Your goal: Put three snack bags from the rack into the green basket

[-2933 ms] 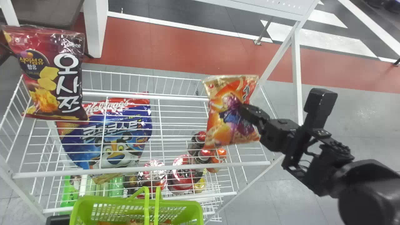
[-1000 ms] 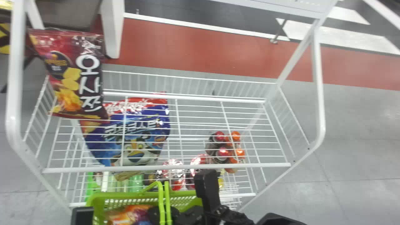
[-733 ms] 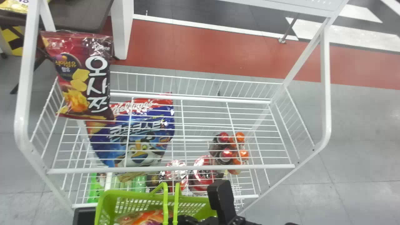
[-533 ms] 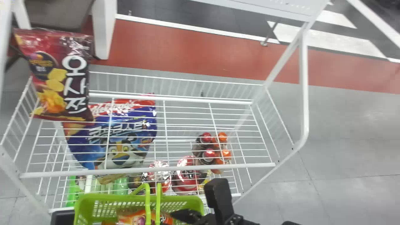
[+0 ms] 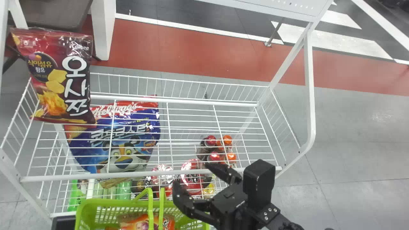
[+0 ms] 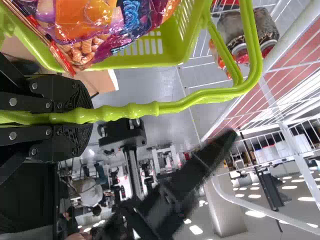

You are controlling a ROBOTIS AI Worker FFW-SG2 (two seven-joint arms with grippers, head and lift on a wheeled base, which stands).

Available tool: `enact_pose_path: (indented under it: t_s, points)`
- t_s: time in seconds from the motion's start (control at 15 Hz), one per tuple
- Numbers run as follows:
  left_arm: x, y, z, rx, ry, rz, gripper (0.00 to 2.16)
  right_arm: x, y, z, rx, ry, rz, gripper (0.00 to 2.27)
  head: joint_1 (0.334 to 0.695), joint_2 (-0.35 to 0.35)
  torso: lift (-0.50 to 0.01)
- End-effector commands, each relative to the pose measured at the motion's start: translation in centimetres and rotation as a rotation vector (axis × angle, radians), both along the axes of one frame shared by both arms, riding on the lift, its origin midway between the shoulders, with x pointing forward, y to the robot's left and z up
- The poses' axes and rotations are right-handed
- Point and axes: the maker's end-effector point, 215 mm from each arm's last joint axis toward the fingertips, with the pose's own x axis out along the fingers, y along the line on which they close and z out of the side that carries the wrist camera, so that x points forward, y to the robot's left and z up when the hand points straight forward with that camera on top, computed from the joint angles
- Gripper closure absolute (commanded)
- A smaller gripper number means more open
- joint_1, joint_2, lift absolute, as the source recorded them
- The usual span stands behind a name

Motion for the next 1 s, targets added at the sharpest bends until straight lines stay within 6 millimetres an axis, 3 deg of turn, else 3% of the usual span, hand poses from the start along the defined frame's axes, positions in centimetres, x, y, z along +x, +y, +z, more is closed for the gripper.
enact_pose_path:
  t_s: [0.0,0.2,0.33,0.53,0.73,0.93]
  points:
    - [-0.1,-0.1,0.0,-0.002,0.003,0.000,1.86,-0.2,2.5,3.1,-0.021,-0.148,-0.007,0.06,0.695,-0.350,0.000]
    - [-0.5,0.5,0.0,-0.012,0.014,0.011,1.86,-2.1,3.5,2.2,-0.027,-0.127,-0.014,0.06,0.695,-0.350,0.000]
    - [-0.6,1.5,-0.1,-0.024,0.027,0.035,1.86,-2.6,1.9,2.3,-0.019,-0.133,-0.035,0.06,0.695,-0.350,0.000]
    - [0.0,2.1,0.0,-0.028,0.014,0.051,1.86,-3.6,-0.9,5.0,0.013,-0.208,-0.089,0.06,0.695,-0.350,0.000]
    - [0.3,2.4,0.3,-0.051,0.016,0.062,1.86,-3.6,-3.3,5.9,0.041,-0.242,-0.140,0.06,0.695,-0.350,0.000]
    - [0.4,2.9,0.5,-0.074,0.026,0.074,1.86,-3.4,-4.0,6.6,0.061,-0.264,-0.176,0.06,0.695,-0.350,0.000]
